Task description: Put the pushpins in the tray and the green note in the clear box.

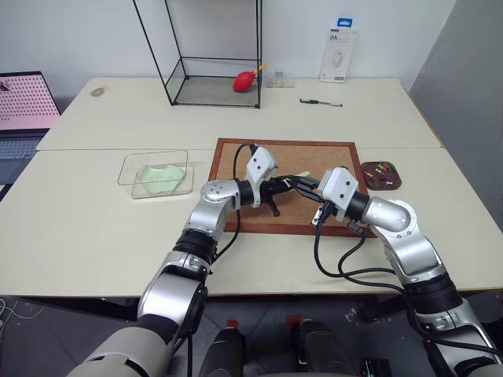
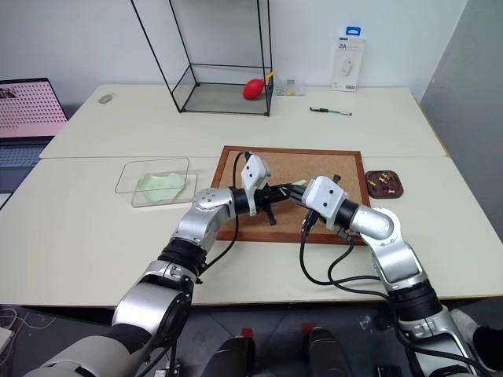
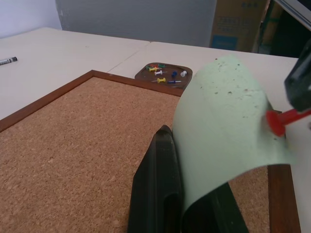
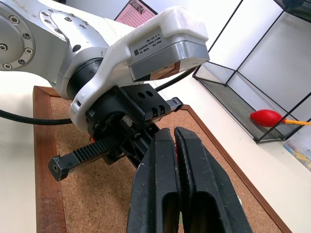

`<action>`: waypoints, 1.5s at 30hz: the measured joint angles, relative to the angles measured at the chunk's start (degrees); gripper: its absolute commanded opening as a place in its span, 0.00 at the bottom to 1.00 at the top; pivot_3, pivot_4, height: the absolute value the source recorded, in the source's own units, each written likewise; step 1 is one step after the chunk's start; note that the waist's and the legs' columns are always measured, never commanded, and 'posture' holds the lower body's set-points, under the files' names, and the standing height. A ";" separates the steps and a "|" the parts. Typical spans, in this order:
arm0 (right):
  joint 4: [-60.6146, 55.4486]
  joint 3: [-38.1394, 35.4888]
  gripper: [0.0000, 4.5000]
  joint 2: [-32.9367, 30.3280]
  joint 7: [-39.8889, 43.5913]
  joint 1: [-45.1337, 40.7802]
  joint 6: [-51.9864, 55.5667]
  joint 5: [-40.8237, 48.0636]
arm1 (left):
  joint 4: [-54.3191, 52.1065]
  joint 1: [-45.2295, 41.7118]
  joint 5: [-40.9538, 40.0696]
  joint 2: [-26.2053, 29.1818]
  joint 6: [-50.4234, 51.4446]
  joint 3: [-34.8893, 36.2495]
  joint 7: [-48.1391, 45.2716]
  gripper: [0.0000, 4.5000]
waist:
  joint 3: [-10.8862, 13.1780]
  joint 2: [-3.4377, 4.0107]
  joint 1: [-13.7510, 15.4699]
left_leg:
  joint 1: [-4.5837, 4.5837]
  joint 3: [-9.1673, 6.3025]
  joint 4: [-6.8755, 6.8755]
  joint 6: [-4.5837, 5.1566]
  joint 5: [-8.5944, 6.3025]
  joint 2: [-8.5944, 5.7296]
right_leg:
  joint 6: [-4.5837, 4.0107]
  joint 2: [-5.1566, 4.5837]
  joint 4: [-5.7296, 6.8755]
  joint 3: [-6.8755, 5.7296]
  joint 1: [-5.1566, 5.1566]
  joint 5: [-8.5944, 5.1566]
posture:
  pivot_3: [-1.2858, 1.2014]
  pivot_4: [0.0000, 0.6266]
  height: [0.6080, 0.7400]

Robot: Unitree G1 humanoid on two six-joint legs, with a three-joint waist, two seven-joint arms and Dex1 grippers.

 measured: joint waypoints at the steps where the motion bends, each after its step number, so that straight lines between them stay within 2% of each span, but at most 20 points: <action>1: 0.00 0.00 0.00 0.08 -0.06 0.00 0.00 -0.01 | -0.40 -0.01 0.00 0.00 0.01 0.01 0.00 0.01 | 0.00 0.00 0.00 | 0.00 0.00 0.00 0.00 0.00 0.00 | 0.00 0.00 0.00 0.01 0.00 0.00 | 0.52 0.24 1.00; 4: -0.07 -0.53 0.00 1.29 -0.90 0.00 0.76 0.63 | -0.58 0.03 -0.01 -0.02 0.09 0.02 0.09 0.01 | 0.00 0.00 -0.01 | 0.01 0.00 0.00 0.00 0.00 0.01 | 0.00 0.00 0.01 0.00 0.00 0.00 | 0.52 0.24 1.00; 7: -3.23 -4.99 0.00 3.88 -4.20 -0.01 6.21 5.26 | -0.97 0.12 -0.01 -0.12 0.11 0.02 0.28 0.01 | 0.00 0.00 0.05 | -0.04 -0.03 0.01 0.00 0.00 0.01 | 0.00 0.00 0.02 0.00 -0.02 0.00 | 0.52 0.24 1.00; 9: -9.53 -9.40 0.00 3.21 -5.53 1.45 11.31 9.74 | -1.12 0.12 0.01 -0.06 0.11 0.04 0.77 0.01 | 0.00 0.00 0.13 | -0.04 -0.03 0.02 0.00 0.00 -0.01 | 0.00 -0.01 -0.02 0.00 0.00 0.00 | 0.52 0.24 1.00; 14: -15.15 -12.98 0.00 2.62 -7.86 4.06 18.51 13.68 | -0.92 0.16 0.09 0.61 -0.12 0.74 2.01 0.01 | 0.00 0.00 0.10 | -0.02 -0.03 0.04 0.01 0.00 -0.01 | 0.00 -0.01 0.02 -0.01 0.01 0.00 | 0.52 0.24 1.00; 27: -17.90 -13.78 0.00 2.34 -11.19 4.88 23.45 15.01 | 0.95 0.14 2.61 0.70 -3.36 0.14 4.67 0.01 | 0.00 0.00 -0.02 | -0.01 -0.02 0.04 0.01 0.00 0.01 | 0.00 0.01 0.02 -0.01 0.01 0.00 | 0.52 0.24 1.00; 31: -17.00 -12.28 0.00 2.29 -11.04 4.49 23.44 14.48 | 0.95 0.13 2.61 1.16 -3.39 -0.05 3.60 0.13 | 0.00 0.00 -0.05 | -0.01 -0.01 0.04 0.01 0.00 0.01 | 0.00 0.02 0.02 0.00 0.01 0.00 | 0.52 0.24 1.00; 37: -14.25 -10.44 0.00 1.42 -9.68 3.54 22.58 12.56 | 0.28 0.13 2.38 3.81 -3.65 0.05 0.75 0.37 | 0.00 0.00 -0.04 | -0.01 -0.02 0.04 0.01 0.00 0.01 | 0.00 0.02 0.02 -0.02 0.01 0.00 | 0.52 0.24 1.00; 45: -11.45 -9.28 0.00 0.97 -8.08 2.23 21.67 10.66 | -2.33 0.13 2.20 4.47 -2.63 -0.07 -2.56 0.69 | 0.00 0.00 -0.01 | -0.02 -0.02 0.04 0.01 0.00 0.01 | 0.00 0.01 0.02 -0.01 0.01 0.00 | 0.52 0.24 1.00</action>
